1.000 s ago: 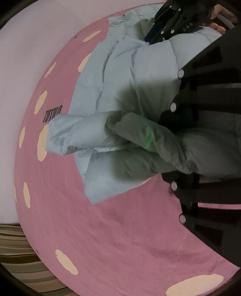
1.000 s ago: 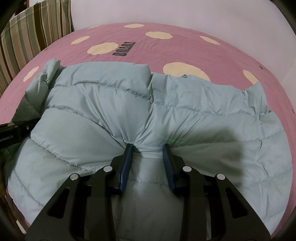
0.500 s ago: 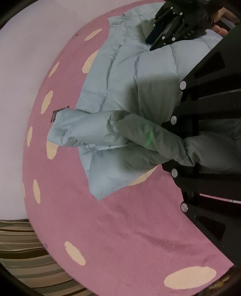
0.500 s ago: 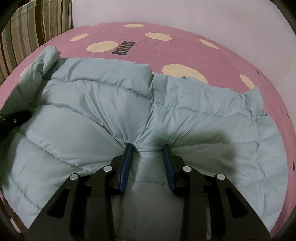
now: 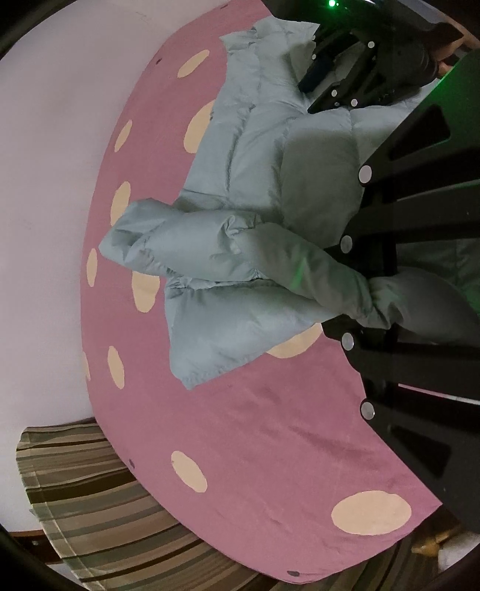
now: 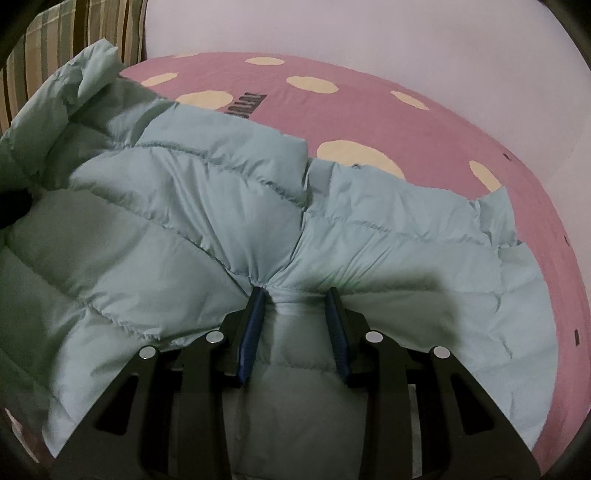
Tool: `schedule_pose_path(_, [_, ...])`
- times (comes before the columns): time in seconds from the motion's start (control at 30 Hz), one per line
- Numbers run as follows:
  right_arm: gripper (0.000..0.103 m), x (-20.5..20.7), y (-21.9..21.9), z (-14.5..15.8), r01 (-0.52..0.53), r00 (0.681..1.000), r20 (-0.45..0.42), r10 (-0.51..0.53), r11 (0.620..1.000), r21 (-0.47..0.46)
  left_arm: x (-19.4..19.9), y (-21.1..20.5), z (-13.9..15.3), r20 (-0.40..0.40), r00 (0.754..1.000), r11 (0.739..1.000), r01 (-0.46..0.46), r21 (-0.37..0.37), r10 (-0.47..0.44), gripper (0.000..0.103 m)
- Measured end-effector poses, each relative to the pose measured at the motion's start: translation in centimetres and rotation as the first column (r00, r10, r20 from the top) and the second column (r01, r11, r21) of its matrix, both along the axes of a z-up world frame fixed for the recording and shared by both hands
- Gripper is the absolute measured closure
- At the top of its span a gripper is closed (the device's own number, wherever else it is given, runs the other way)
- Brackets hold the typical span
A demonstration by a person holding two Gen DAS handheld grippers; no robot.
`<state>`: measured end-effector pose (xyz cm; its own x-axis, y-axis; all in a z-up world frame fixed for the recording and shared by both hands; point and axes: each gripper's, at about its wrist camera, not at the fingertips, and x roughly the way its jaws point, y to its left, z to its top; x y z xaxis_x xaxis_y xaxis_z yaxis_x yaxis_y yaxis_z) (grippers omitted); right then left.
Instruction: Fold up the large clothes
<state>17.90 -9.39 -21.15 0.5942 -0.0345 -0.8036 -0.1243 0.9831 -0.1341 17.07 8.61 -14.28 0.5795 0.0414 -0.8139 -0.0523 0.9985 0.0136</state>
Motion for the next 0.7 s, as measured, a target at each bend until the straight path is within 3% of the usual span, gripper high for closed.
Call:
schedule_pose_path(0.33, [0.068, -1.4, -4.8, 2.6, 0.077, 0.996, 0.054, -0.077, 0.997, 0.010, -1.3, -3.4, 3.0, 0.065, 0.997, 0.999, 0.027, 0.041, -0.029, 0.093])
schedule_pose_path(0.4, [0.067, -1.7, -6.2, 3.0, 0.097, 0.993, 0.060, -0.097, 0.995, 0.008, -1.5, -4.9, 3.7, 0.078, 0.996, 0.998, 0.043, 0.052, -0.047, 0.093])
schedule_pose_path(0.47, [0.058, -2.0, -8.0, 3.3, 0.122, 0.990, 0.065, -0.122, 0.992, 0.012, -1.6, -6.3, 4.1, 0.084, 0.995, 0.997, 0.057, 0.059, -0.062, 0.093])
schedule_pose_path(0.7, [0.058, -3.0, -13.6, 3.5, 0.189, 0.979, 0.075, -0.189, 0.982, 0.012, -1.6, -13.2, 3.9, 0.082, 0.985, 0.985, 0.141, 0.095, -0.149, 0.093])
